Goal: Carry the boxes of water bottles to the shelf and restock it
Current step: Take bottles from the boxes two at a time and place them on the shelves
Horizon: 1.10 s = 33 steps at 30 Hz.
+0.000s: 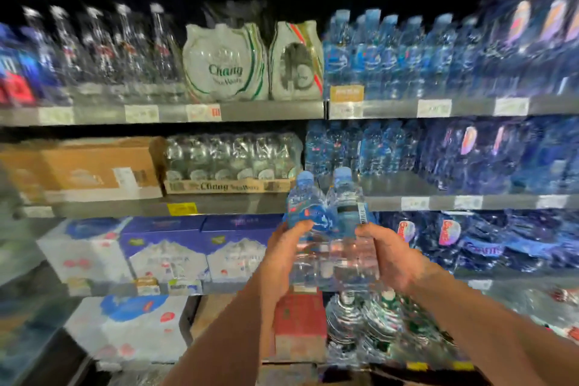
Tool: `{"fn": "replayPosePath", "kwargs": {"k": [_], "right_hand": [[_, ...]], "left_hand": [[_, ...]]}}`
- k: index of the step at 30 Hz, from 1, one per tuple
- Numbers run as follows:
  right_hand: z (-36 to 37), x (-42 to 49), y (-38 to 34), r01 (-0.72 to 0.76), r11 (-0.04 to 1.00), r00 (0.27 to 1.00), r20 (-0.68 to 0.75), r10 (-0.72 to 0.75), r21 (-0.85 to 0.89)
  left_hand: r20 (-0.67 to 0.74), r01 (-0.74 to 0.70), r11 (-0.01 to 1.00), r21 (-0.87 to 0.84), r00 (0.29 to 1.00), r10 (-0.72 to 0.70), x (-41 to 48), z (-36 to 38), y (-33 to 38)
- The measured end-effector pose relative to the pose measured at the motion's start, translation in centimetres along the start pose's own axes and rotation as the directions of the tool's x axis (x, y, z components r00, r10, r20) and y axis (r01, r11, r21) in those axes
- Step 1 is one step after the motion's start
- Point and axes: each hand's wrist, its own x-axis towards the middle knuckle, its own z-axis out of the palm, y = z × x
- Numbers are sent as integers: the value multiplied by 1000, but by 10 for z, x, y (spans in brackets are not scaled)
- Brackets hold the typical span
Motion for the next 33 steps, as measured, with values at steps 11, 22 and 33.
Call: {"fn": "replayPosePath", "kwargs": {"k": [11, 22, 33], "right_hand": [[8, -47, -74, 232, 966, 972, -15, -235, -110], [-18, -18, -112, 287, 956, 948, -126, -293, -63], [-112, 9, -228, 465, 882, 875, -108, -472, -79]], "left_hand": [[112, -93, 993, -67, 989, 100, -14, 20, 61], [122, -297, 951, 87, 950, 286, 11, 65, 100], [145, -434, 892, 124, 898, 416, 87, 184, 163]]}}
